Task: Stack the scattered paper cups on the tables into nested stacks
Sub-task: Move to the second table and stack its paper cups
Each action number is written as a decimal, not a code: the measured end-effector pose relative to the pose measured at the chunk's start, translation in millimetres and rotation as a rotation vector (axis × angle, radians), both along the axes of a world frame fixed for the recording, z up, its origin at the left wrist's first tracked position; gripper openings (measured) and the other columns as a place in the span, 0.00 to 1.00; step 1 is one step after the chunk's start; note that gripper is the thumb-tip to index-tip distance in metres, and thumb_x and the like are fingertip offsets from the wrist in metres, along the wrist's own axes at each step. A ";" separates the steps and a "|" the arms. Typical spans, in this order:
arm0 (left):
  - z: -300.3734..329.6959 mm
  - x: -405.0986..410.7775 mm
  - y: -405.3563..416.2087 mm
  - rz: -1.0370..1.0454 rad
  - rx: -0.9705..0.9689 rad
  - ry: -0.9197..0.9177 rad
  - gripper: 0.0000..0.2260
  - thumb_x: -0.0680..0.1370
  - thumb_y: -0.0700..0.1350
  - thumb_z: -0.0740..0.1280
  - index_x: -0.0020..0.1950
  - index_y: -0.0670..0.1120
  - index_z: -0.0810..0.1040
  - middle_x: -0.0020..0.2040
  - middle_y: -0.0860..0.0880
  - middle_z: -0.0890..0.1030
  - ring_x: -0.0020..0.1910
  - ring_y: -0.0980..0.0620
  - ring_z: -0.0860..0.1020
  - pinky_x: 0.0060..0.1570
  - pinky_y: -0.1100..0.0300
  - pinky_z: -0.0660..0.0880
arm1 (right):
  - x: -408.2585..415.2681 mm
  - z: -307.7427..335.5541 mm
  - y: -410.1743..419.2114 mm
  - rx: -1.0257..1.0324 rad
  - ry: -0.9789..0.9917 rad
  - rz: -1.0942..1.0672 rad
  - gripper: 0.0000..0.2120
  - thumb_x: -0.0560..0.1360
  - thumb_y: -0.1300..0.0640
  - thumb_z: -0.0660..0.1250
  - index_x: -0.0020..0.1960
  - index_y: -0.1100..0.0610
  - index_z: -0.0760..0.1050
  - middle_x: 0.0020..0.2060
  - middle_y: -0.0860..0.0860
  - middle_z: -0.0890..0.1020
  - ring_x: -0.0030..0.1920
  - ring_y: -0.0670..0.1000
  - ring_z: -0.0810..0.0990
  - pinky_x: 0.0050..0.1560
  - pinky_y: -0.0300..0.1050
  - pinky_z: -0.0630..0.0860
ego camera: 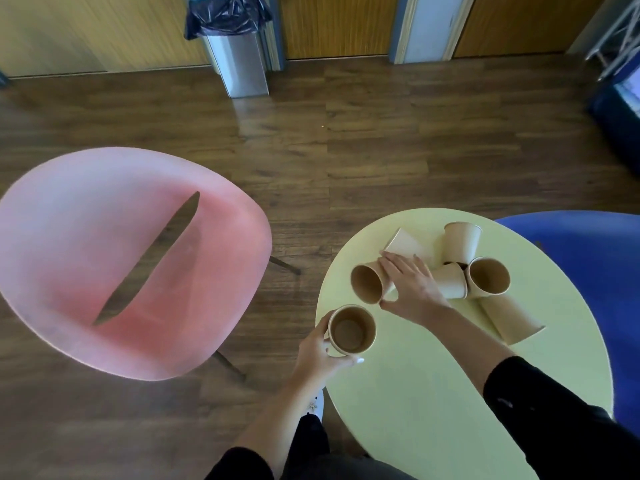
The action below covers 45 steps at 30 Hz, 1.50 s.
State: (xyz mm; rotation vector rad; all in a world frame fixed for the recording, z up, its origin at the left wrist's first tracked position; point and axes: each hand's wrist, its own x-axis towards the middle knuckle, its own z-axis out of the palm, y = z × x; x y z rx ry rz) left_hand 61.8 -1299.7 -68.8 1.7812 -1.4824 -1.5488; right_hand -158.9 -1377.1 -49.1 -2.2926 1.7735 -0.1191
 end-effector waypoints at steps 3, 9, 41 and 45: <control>2.4 -1.6 2.1 -0.006 -0.001 0.002 0.35 0.60 0.43 0.83 0.57 0.67 0.70 0.51 0.67 0.79 0.45 0.79 0.75 0.44 0.78 0.73 | -2.9 23.5 10.2 -0.053 -0.204 -0.161 0.41 0.63 0.47 0.76 0.70 0.57 0.65 0.67 0.50 0.71 0.69 0.52 0.66 0.72 0.56 0.57; 0.6 -10.3 7.2 -0.016 0.038 0.014 0.35 0.58 0.43 0.84 0.57 0.64 0.72 0.54 0.60 0.82 0.48 0.68 0.80 0.48 0.72 0.76 | 6.9 74.9 53.8 -0.024 -0.659 -0.318 0.39 0.64 0.46 0.77 0.70 0.47 0.62 0.63 0.39 0.72 0.64 0.41 0.68 0.63 0.41 0.66; 6.0 -29.8 25.5 -0.130 0.070 0.036 0.40 0.51 0.52 0.78 0.62 0.59 0.72 0.53 0.56 0.84 0.51 0.56 0.83 0.47 0.62 0.80 | 23.5 15.9 158.1 0.304 -0.316 -0.391 0.48 0.67 0.29 0.61 0.75 0.40 0.35 0.77 0.49 0.46 0.76 0.51 0.47 0.74 0.59 0.43; 1.7 -36.5 23.3 -0.162 0.071 0.055 0.36 0.57 0.43 0.81 0.63 0.56 0.74 0.51 0.55 0.85 0.48 0.58 0.84 0.41 0.69 0.77 | 7.0 20.7 155.8 0.219 -0.349 -0.414 0.47 0.67 0.24 0.53 0.77 0.44 0.40 0.77 0.46 0.47 0.76 0.46 0.46 0.76 0.53 0.41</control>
